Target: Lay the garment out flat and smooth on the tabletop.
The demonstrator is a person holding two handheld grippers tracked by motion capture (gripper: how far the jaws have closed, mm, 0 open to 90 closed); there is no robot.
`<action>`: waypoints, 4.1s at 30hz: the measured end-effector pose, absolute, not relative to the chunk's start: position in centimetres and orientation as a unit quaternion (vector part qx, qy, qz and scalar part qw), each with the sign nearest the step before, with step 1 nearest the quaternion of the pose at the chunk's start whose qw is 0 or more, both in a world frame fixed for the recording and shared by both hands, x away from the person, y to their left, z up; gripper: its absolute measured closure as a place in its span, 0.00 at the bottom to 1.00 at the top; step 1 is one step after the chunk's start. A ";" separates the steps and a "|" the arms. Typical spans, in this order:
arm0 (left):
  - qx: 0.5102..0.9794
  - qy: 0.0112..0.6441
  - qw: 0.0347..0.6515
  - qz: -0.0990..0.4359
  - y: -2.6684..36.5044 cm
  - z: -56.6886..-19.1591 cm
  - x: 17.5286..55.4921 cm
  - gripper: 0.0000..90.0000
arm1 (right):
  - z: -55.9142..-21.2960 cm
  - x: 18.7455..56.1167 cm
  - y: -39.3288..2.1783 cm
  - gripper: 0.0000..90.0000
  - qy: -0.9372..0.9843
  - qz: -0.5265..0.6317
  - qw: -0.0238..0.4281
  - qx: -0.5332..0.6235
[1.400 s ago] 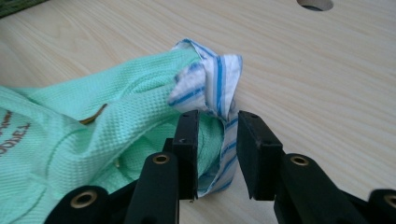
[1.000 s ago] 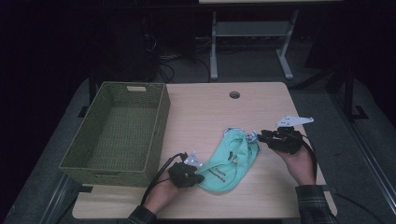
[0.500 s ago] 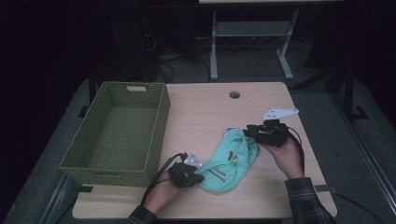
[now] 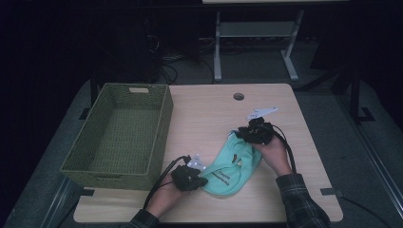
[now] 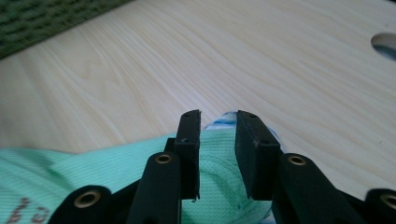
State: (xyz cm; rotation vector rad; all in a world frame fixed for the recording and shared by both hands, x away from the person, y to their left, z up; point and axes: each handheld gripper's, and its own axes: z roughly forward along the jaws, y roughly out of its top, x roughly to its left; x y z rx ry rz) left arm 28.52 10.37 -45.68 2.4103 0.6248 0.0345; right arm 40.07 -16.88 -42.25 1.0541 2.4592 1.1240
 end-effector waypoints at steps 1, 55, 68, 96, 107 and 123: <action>0.917 0.237 0.320 0.013 10.4 -45.7 28.5 1.00 | -42.6 40.3 -16.8 0.80 0.844 0.379 0.122 0.358; 0.919 0.234 0.318 0.007 10.6 -45.7 28.7 0.99 | -45.8 41.5 -13.6 1.00 0.879 0.309 0.090 0.352; 0.916 0.236 0.323 0.009 10.5 -45.7 28.7 0.99 | -43.6 43.7 -14.1 1.00 0.834 0.352 0.150 0.396; 0.904 0.246 0.344 0.069 7.0 -42.7 34.4 0.92 | -42.5 34.3 -20.0 1.00 0.832 0.405 0.113 0.361; 0.912 0.254 0.314 0.073 5.0 -45.5 37.0 0.96 | -44.6 30.0 -20.4 1.00 0.846 0.389 0.075 0.356; 0.915 0.261 0.301 0.070 6.6 -45.6 35.5 0.99 | -46.5 29.5 -20.5 1.00 0.865 0.339 0.078 0.363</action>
